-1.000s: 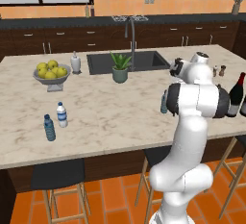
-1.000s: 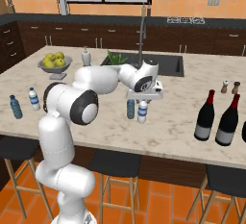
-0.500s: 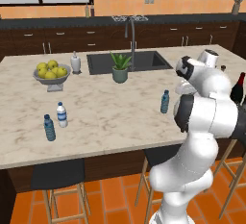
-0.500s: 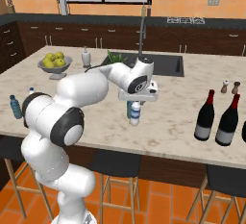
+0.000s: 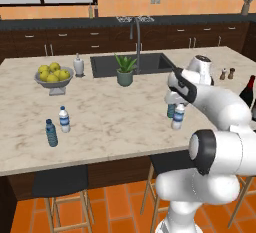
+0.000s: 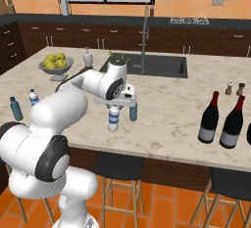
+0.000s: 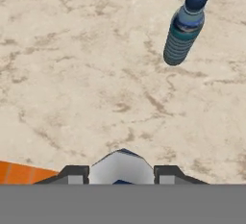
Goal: Move the plastic bottles in the middle to the plastics group, and the glass bottles in the middle to the glass group.
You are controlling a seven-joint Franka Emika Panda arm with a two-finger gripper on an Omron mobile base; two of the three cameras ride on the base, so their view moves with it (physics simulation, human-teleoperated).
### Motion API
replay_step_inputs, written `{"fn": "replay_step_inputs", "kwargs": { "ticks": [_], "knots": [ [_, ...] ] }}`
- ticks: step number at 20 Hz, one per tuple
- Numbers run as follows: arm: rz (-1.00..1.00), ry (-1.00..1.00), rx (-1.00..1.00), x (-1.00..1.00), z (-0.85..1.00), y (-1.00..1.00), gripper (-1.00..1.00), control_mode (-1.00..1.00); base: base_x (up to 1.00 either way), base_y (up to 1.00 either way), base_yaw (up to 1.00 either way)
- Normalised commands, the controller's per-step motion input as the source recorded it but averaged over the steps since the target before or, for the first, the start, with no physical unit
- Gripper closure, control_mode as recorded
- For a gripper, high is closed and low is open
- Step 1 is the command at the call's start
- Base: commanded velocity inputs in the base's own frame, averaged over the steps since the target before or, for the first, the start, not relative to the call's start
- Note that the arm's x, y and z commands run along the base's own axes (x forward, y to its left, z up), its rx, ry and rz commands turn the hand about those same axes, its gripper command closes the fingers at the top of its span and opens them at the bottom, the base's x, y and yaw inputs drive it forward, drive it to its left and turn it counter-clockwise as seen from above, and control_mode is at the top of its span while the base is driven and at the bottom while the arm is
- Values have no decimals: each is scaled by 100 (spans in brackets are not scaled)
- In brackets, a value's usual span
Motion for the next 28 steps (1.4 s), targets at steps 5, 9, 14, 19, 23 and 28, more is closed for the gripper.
{"fn": "replay_step_inputs", "kwargs": {
  "ticks": [5,9,14,19,23,28],
  "knots": [
    [-5,0,0,-7,7,100,100,-100,0,0,0],
    [-1,0,0,-4,21,100,100,-100,0,0,0],
    [0,3,0,-11,22,100,100,-100,0,0,0],
    [0,7,3,-10,21,99,100,-100,0,0,0],
    [0,6,3,-3,14,92,100,-100,0,0,0],
    [0,6,5,0,8,80,100,-100,0,0,0]
  ]
}}
